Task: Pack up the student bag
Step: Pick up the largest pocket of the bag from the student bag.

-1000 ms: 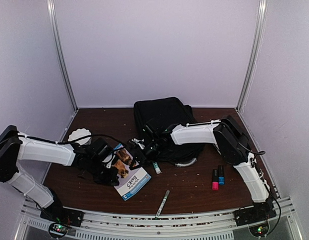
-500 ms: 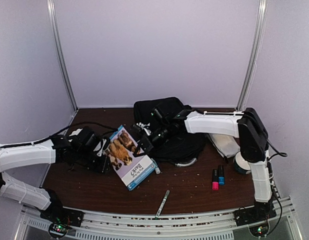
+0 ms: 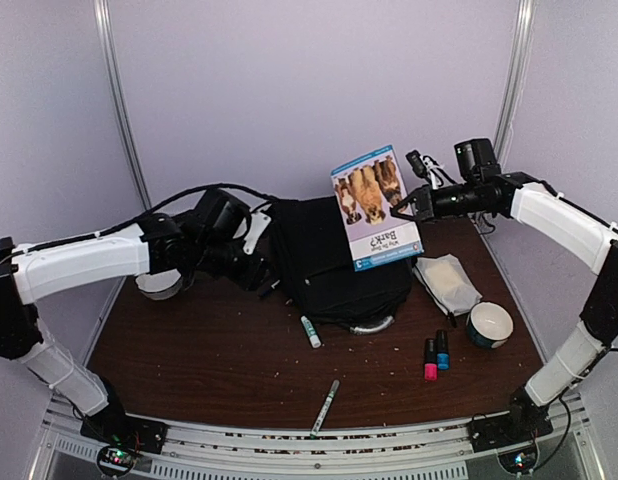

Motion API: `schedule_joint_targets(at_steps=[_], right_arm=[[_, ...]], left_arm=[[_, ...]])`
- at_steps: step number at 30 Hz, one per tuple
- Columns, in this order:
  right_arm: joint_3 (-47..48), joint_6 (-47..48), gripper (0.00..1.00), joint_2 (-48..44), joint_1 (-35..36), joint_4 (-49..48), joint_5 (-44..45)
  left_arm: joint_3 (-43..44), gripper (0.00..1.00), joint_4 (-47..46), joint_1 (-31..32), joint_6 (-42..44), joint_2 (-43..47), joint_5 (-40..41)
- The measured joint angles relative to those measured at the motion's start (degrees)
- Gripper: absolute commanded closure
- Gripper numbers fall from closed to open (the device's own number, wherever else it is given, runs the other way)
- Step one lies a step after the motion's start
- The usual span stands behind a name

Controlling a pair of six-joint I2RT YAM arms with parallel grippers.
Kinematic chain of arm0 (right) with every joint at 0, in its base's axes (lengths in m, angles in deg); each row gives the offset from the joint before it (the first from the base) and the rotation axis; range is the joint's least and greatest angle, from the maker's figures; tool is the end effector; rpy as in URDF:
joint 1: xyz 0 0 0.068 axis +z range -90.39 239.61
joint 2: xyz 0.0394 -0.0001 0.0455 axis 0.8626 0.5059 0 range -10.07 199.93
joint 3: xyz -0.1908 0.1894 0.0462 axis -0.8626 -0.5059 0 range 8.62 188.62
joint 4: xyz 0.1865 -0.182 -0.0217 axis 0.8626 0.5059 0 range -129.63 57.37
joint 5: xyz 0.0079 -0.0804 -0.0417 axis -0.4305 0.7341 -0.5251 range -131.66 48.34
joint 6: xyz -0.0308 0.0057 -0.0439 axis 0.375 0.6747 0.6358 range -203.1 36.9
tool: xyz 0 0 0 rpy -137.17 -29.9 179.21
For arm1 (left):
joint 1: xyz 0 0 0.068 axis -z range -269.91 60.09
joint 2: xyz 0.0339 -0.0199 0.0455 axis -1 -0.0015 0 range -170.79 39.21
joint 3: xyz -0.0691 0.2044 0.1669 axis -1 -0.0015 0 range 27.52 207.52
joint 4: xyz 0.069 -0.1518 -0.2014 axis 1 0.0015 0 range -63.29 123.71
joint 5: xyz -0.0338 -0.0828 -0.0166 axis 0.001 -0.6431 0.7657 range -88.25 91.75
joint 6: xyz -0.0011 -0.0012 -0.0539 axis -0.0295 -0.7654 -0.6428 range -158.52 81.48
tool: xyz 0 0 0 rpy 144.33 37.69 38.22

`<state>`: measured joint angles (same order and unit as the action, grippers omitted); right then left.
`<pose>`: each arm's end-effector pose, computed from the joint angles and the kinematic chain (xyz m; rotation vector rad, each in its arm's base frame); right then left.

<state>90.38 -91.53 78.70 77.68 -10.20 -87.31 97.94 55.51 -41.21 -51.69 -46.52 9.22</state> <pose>0.3196 0.1312 0.3483 -0.6378 2.1115 1.1334 0.2219 -0.2457 0.2938 0.6591 2.2712 -0.3822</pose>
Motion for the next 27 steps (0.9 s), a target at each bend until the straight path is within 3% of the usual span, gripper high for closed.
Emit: schedule_joint_targets(at_steps=[11,18,27], right_arm=[[-11.0,5.5,1.0,-11.2,-20.7,6.6,-1.0],[-18.6,5.0,1.0,-15.5,-21.9,5.0,-3.2],[-19.8,4.0,1.0,-15.5,-21.9,3.1,-4.0]], left_arm=[[27.0,0.46,0.5,8.5,10.4,-28.8,-5.9],[38.9,0.41,5.2,9.2,12.1,-42.8,-8.8],[42.9,0.47,8.2,9.4,12.7,-48.5,-6.1]])
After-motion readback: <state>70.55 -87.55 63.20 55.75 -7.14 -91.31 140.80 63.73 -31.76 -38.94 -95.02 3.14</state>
